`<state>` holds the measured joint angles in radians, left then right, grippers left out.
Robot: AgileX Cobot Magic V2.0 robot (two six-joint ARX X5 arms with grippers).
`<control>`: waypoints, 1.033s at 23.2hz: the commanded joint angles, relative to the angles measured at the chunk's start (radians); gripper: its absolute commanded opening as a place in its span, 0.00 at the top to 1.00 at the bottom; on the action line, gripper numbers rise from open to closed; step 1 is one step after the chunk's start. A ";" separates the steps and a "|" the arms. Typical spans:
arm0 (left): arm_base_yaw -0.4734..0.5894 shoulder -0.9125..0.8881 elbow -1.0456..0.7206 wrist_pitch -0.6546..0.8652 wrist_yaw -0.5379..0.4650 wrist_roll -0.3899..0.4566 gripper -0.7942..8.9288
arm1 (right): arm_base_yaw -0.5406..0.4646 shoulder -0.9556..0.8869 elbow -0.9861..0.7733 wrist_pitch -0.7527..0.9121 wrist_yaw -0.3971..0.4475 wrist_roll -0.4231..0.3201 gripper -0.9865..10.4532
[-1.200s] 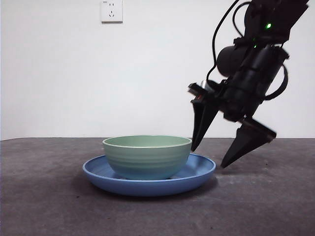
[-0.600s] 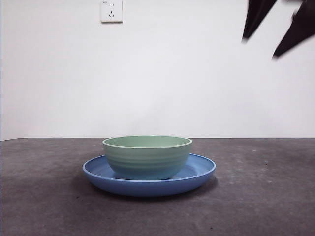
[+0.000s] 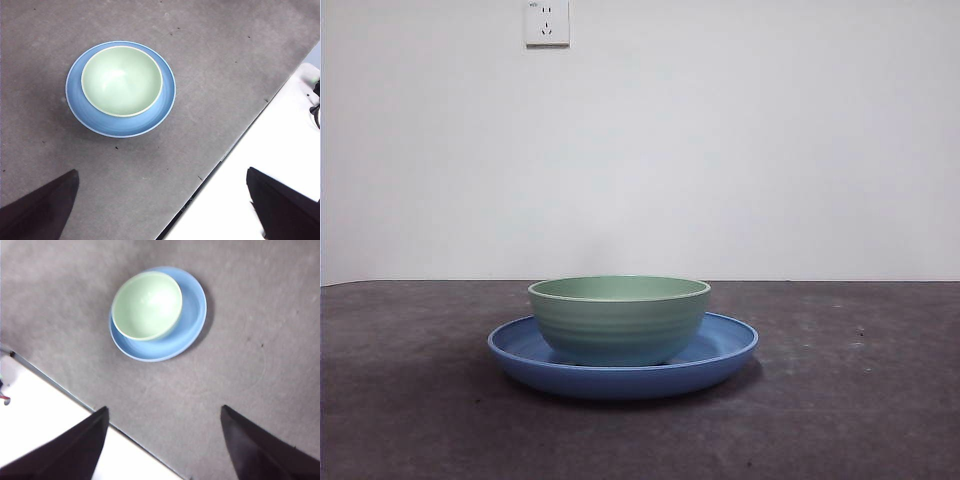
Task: Place the green bowl on the blue plate
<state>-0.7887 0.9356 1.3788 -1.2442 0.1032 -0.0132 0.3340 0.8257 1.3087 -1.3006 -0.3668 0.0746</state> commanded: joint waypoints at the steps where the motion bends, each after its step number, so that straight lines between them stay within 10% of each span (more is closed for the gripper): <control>1: -0.009 0.006 0.012 0.010 -0.003 -0.002 0.24 | 0.006 -0.031 0.021 0.014 -0.002 -0.008 0.59; 6: -0.009 0.006 0.012 0.010 -0.003 -0.002 0.28 | 0.006 -0.071 0.021 0.011 -0.005 -0.007 0.64; 8: -0.009 0.006 0.012 0.010 -0.003 0.000 0.57 | 0.012 -0.074 0.021 0.004 -0.011 -0.010 0.89; 10: -0.009 0.006 0.012 0.011 -0.003 0.000 0.93 | 0.021 -0.078 0.021 0.003 -0.010 -0.013 0.90; 24: -0.009 0.005 0.012 0.035 -0.003 -0.032 0.90 | 0.032 -0.078 0.021 0.116 -0.010 -0.008 0.90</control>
<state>-0.7887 0.9356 1.3788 -1.2221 0.1032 -0.0414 0.3603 0.7437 1.3087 -1.1931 -0.3737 0.0746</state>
